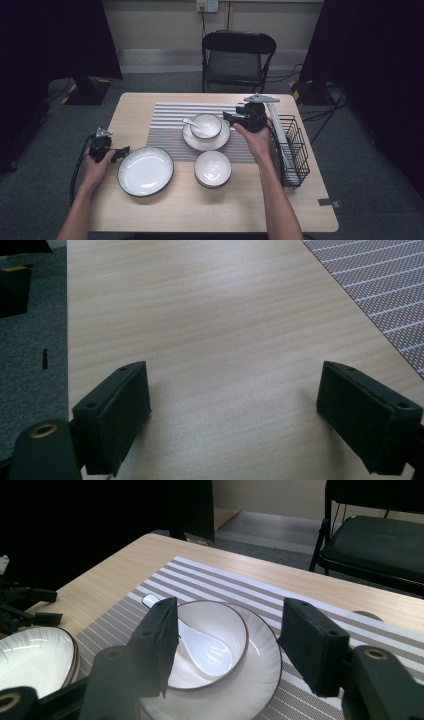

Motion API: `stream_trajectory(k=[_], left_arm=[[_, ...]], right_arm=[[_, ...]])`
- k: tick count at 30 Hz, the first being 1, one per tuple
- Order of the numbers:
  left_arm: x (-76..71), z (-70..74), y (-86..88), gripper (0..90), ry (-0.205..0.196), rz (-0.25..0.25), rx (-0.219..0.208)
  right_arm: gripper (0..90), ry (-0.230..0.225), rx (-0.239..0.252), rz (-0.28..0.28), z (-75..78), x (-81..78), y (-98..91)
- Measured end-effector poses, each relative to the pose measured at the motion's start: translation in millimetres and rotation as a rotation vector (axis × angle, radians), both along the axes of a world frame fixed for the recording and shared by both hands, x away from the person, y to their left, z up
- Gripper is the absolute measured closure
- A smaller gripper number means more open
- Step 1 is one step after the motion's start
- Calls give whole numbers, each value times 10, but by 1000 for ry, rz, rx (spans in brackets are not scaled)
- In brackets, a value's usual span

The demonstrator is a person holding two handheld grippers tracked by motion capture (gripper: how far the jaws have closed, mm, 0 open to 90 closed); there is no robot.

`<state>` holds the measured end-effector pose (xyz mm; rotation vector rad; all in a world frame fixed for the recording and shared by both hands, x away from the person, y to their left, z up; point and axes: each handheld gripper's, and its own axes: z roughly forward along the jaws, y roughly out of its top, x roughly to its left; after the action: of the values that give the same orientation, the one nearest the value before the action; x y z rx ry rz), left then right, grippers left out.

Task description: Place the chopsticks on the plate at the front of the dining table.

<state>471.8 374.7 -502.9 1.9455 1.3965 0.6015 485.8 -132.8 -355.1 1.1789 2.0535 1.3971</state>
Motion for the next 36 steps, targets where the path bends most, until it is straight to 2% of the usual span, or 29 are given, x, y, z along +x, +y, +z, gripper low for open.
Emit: stream_trajectory(k=[4, 7, 14, 22, 26, 27, 31, 33, 36], left_arm=[[1, 1, 2, 133, 0, -2, 1], [1, 1, 3, 133, 0, -2, 2], [0, 0, 1, 133, 0, -2, 0], [0, 0, 0, 133, -1, -1, 0], [0, 1, 1, 133, 0, -1, 2], [0, 0, 0, 132, -1, 0, 1], [1, 1, 2, 133, 0, -2, 3], [0, 0, 0, 133, -1, 0, 1], [0, 0, 0, 133, -1, -1, 1]], right_arm=[[400, 9, -20, -1, 29, -2, -52], [399, -7, -19, -5, 54, -6, -104], [402, 17, -27, -32, 62, -28, -235], [418, 9, -15, -63, 95, -77, -370], [423, -19, 0, -97, 117, -97, -456], [427, -32, -14, -102, 120, -98, -468], [471, -21, -32, -108, 131, -103, -518], [507, -18, -31, -118, 130, -100, -554], [504, -29, -27, -128, 133, -109, -605]])
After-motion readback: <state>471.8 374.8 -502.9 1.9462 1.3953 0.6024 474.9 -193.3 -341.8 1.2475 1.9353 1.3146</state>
